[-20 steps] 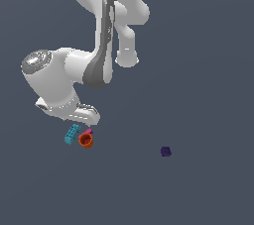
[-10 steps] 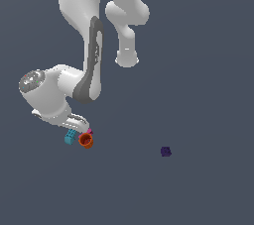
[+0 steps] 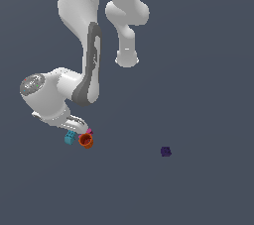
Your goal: Pick up a designated object from a clutter of objects.
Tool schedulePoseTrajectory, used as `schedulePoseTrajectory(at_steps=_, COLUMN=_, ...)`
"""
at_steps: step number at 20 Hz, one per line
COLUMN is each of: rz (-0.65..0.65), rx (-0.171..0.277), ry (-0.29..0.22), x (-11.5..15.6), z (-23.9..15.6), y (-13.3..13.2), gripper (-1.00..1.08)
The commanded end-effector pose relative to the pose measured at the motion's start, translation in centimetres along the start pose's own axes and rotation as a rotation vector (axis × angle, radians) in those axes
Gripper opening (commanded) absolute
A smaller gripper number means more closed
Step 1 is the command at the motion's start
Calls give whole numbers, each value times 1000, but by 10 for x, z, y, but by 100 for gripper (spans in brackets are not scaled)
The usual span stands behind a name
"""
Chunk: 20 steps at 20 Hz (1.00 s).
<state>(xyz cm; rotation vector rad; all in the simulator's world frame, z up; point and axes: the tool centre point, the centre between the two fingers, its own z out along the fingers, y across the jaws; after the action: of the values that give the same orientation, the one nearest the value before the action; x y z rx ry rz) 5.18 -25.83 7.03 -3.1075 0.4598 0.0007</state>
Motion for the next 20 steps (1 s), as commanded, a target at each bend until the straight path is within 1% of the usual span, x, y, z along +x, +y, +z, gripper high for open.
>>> schedulePoseTrajectory(at_steps=1, rz=0, rx=0, ry=-1, x=0, z=7, y=0, gripper=100)
schedulePoseTrajectory(at_steps=8, rz=1, rx=0, ry=0, x=-1, z=42, y=1, gripper=100)
schedulePoseTrajectory(at_steps=13, rz=1, rx=0, ry=0, x=0, z=48, y=1, gripper=100)
schedulePoseTrajectory(at_steps=14, rz=1, rx=0, ry=0, x=0, z=48, y=1, gripper=-100)
schedulePoseTrajectory(at_steps=20, rz=1, rx=0, ry=0, x=0, z=48, y=1, gripper=-100)
